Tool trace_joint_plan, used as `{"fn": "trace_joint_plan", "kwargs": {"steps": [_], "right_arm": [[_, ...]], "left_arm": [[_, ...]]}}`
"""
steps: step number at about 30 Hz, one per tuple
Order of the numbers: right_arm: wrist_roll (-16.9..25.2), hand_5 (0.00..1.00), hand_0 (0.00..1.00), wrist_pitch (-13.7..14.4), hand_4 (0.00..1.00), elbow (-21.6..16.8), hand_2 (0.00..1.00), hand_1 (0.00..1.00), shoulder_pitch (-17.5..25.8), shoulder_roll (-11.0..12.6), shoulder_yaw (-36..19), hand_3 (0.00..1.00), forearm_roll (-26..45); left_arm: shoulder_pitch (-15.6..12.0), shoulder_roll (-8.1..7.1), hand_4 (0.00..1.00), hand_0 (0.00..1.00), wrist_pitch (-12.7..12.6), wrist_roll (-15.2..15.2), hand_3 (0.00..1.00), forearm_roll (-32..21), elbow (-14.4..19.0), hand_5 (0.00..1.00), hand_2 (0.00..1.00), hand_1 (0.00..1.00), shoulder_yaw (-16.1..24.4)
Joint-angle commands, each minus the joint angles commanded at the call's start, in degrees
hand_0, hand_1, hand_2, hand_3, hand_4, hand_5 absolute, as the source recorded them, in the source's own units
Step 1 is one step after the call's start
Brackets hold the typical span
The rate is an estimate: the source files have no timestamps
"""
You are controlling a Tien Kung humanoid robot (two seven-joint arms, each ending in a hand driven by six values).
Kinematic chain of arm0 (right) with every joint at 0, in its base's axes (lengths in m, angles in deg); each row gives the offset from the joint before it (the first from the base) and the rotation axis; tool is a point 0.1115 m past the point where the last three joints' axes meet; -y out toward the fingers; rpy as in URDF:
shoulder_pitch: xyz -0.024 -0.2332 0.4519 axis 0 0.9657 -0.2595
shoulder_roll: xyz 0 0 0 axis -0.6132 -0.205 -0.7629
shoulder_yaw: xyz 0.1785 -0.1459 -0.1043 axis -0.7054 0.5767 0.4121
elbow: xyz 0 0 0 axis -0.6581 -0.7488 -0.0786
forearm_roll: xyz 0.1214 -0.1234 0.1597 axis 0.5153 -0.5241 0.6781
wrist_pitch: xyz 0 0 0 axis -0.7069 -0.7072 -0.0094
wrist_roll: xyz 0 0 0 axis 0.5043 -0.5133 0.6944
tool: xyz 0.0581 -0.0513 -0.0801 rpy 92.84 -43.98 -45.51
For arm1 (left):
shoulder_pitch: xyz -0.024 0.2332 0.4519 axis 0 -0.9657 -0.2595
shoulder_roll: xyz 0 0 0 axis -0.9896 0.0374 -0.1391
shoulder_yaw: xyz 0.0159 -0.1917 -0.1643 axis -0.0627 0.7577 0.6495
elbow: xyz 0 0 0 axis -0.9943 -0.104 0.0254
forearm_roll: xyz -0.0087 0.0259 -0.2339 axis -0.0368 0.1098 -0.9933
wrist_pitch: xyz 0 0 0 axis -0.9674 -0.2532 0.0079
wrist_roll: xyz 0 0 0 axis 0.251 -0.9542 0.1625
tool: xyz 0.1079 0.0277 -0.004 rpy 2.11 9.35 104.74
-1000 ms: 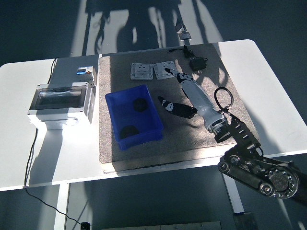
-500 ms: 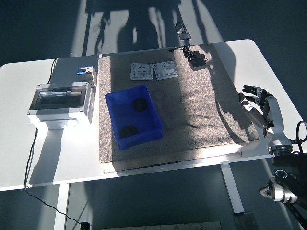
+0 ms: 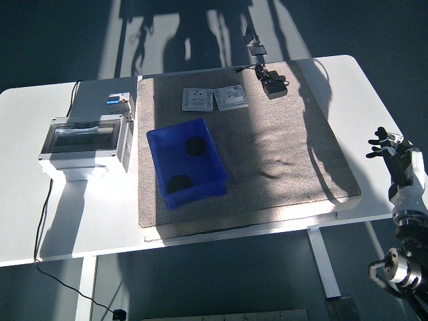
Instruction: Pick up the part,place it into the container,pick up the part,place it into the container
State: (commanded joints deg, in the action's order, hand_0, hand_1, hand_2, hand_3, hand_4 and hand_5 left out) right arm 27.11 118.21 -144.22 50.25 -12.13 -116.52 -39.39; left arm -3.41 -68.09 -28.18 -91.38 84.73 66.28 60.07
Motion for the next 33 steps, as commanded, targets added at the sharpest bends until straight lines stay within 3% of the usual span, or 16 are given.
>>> {"fn": "trace_joint_plan", "kwargs": {"steps": [15, 24, 33], "right_arm": [[2.43, 0.545, 0.697, -0.42, 0.79, 0.22, 0.451, 0.344, 1.19, -0.86, -1.6, 0.483, 3.8], [4.36, 0.559, 0.687, -4.22, 0.809, 1.37, 0.43, 0.321, 1.89, -1.7, -2.07, 0.465, 10.15], [5.75, 0.588, 0.677, -6.58, 0.832, 2.91, 0.402, 0.282, 3.36, -2.83, -0.36, 0.445, 15.6]], "left_arm": [[-2.68, -0.3, 0.541, 0.678, 0.86, -1.87, 0.552, -5.9, 0.0, 0.458, 0.684, 0.671, -3.87], [-5.73, 0.07, 0.55, 0.682, 0.58, -1.31, 0.59, -12.28, 0.0, 0.448, 0.759, 0.678, -7.62], [-8.88, 0.21, 0.567, 0.682, 0.67, -0.14, 0.603, -18.98, 0.0, 0.491, 0.759, 0.668, -12.97]]}}
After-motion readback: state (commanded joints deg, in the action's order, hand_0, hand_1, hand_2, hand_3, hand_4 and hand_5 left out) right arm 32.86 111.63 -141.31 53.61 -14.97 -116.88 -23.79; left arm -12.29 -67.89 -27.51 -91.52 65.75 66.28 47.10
